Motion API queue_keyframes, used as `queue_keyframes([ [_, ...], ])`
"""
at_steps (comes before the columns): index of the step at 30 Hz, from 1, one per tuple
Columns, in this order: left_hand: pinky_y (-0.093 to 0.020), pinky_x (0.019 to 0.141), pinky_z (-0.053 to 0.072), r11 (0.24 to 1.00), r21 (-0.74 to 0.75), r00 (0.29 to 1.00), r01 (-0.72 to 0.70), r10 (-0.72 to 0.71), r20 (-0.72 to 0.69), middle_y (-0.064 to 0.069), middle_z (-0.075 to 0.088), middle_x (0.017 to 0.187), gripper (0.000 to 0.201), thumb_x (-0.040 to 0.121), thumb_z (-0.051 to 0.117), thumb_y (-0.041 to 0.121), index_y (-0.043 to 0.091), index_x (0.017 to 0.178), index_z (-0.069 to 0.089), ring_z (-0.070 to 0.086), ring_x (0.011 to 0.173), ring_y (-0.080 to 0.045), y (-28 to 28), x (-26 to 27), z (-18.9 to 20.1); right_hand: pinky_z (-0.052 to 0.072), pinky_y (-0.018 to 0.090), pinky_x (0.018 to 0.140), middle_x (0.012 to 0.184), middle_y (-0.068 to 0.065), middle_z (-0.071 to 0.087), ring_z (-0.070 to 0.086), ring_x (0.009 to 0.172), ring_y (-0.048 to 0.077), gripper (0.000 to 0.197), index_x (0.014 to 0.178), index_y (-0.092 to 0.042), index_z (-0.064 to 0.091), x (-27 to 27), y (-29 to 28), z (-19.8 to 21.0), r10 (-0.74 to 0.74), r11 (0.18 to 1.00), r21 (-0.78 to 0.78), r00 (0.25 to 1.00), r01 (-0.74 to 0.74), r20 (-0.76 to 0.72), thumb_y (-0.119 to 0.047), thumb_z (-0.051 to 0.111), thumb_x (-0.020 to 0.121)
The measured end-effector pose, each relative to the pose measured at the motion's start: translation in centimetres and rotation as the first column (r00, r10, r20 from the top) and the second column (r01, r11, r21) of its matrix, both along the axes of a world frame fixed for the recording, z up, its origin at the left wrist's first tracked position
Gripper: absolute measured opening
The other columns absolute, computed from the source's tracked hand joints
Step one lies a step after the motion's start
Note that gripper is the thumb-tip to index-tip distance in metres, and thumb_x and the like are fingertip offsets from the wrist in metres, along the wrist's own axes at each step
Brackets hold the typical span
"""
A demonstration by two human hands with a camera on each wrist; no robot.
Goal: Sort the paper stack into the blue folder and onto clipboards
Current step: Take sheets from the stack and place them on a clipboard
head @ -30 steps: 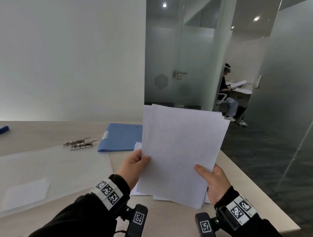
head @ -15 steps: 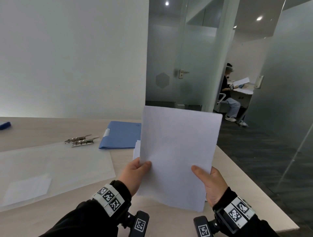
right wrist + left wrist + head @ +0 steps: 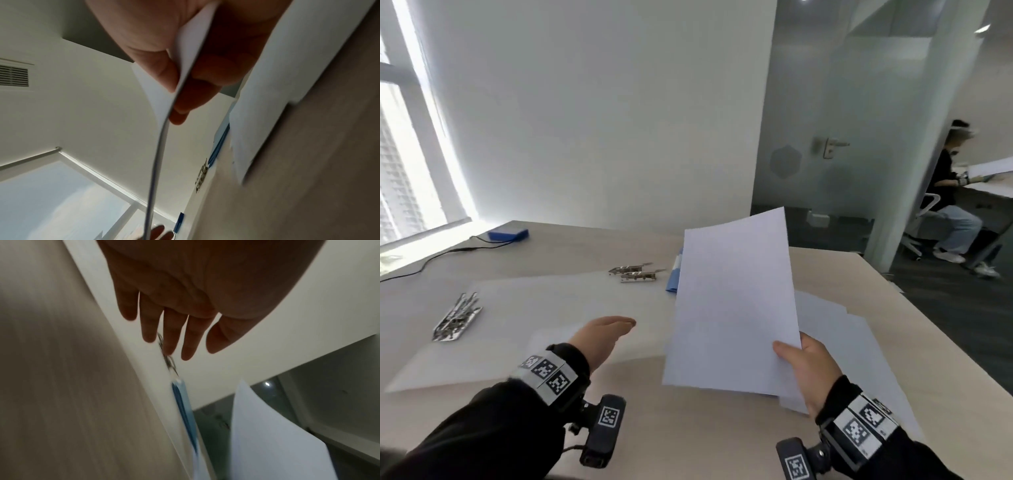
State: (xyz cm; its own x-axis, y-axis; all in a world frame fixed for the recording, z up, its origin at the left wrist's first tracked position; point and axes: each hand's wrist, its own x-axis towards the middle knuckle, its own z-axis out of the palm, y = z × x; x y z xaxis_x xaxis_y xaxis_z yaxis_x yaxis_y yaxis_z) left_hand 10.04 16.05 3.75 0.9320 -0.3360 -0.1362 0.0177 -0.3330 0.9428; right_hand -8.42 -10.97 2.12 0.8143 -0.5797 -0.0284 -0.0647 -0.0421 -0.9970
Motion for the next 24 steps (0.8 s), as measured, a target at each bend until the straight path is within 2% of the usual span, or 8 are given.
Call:
queue_keyframes([
  [3, -0.028, 0.101, 0.035, 0.974, 0.221, 0.998, -0.057, 0.052, 0.028, -0.012, 0.054, 0.139, 0.034, 0.094, 0.052, 0.008, 0.006, 0.127, 0.06, 0.049, 0.127, -0.026, 4.1, 2.6, 0.1, 0.056, 0.034, 0.071, 0.091, 0.003, 0.077, 0.07, 0.086, 0.024, 0.018, 0.096, -0.017, 0.071, 3.1, 2.0, 0.2, -0.002, 0.999, 0.048, 1.0, 0.001, 0.019, -0.006, 0.056, 0.093],
  [6, -0.029, 0.117, 0.019, 0.914, 0.405, 0.998, -0.016, 0.038, -0.047, -0.008, 0.024, 0.16, 0.046, 0.099, 0.039, 0.009, 0.012, 0.145, 0.041, 0.025, 0.146, -0.024, 6.0, 3.3, -1.1, 0.043, 0.021, 0.044, 0.083, 0.003, 0.069, 0.061, 0.07, 0.02, 0.019, 0.093, -0.016, 0.067, 5.6, 4.6, 0.9, 0.029, 0.995, 0.097, 0.999, -0.032, 0.032, -0.005, 0.052, 0.095],
  [9, -0.039, 0.121, 0.005, 0.752, 0.643, 0.989, 0.145, -0.134, -0.067, -0.008, 0.005, 0.164, 0.055, 0.096, 0.04, 0.02, 0.028, 0.15, 0.031, 0.001, 0.15, -0.03, 6.4, 2.0, -1.5, 0.041, 0.021, 0.042, 0.083, 0.005, 0.067, 0.06, 0.067, 0.021, 0.02, 0.092, -0.016, 0.066, 7.7, 6.9, 1.5, 0.058, 0.992, 0.107, 0.998, -0.061, 0.035, -0.005, 0.05, 0.095],
  [12, -0.039, 0.119, 0.002, 0.639, 0.714, 0.943, 0.287, -0.32, -0.094, -0.005, 0.003, 0.164, 0.059, 0.094, 0.043, 0.026, 0.037, 0.15, 0.026, -0.003, 0.151, -0.026, 6.3, -0.6, -1.5, 0.04, 0.026, 0.051, 0.086, 0.007, 0.067, 0.06, 0.071, 0.024, 0.018, 0.097, -0.015, 0.065, 9.8, 8.8, 2.0, 0.076, 0.99, 0.118, 0.997, -0.079, 0.034, -0.006, 0.049, 0.096],
  [17, -0.027, 0.118, 0.016, 0.81, 0.458, 0.923, 0.366, -0.379, -0.067, 0.012, 0.034, 0.155, 0.056, 0.086, 0.049, 0.021, 0.044, 0.137, 0.047, 0.022, 0.146, -0.009, 8.0, -3.7, -1.8, 0.039, 0.025, 0.045, 0.084, 0.008, 0.064, 0.057, 0.068, 0.025, 0.016, 0.105, -0.009, 0.063, 12.9, 12.3, 2.1, 0.149, 0.983, 0.109, 0.989, -0.148, -0.002, -0.008, 0.051, 0.095],
  [19, -0.017, 0.103, 0.035, 0.911, 0.213, 0.935, 0.352, -0.332, -0.125, 0.009, 0.059, 0.134, 0.049, 0.085, 0.046, 0.007, 0.03, 0.124, 0.064, 0.048, 0.13, -0.008, 9.4, -4.4, -1.1, 0.039, 0.024, 0.043, 0.083, 0.007, 0.064, 0.056, 0.068, 0.024, 0.016, 0.103, -0.011, 0.063, 13.6, 13.9, 1.8, 0.201, 0.974, 0.109, 0.979, -0.197, -0.021, -0.007, 0.05, 0.095],
  [21, -0.024, 0.079, 0.05, 0.96, -0.033, 0.938, 0.279, -0.28, -0.206, -0.001, 0.073, 0.111, 0.046, 0.082, 0.036, -0.005, 0.013, 0.105, 0.072, 0.066, 0.106, -0.016, 11.6, -4.4, 0.0, 0.039, 0.025, 0.044, 0.084, 0.007, 0.064, 0.055, 0.07, 0.024, 0.016, 0.1, -0.011, 0.063, 14.2, 15.4, 1.5, 0.248, 0.965, 0.105, 0.967, -0.242, -0.051, -0.006, 0.049, 0.095],
  [24, -0.025, 0.049, 0.042, 0.983, -0.183, 0.977, -0.01, -0.029, -0.212, -0.013, 0.075, 0.087, 0.04, 0.078, 0.031, -0.007, 0.009, 0.08, 0.067, 0.068, 0.07, -0.022, 16.1, -2.6, 0.8, 0.04, 0.028, 0.048, 0.086, 0.009, 0.062, 0.054, 0.071, 0.026, 0.016, 0.096, -0.015, 0.062, 15.2, 17.3, 0.7, 0.311, 0.947, 0.113, 0.944, -0.299, -0.111, -0.006, 0.05, 0.095],
])
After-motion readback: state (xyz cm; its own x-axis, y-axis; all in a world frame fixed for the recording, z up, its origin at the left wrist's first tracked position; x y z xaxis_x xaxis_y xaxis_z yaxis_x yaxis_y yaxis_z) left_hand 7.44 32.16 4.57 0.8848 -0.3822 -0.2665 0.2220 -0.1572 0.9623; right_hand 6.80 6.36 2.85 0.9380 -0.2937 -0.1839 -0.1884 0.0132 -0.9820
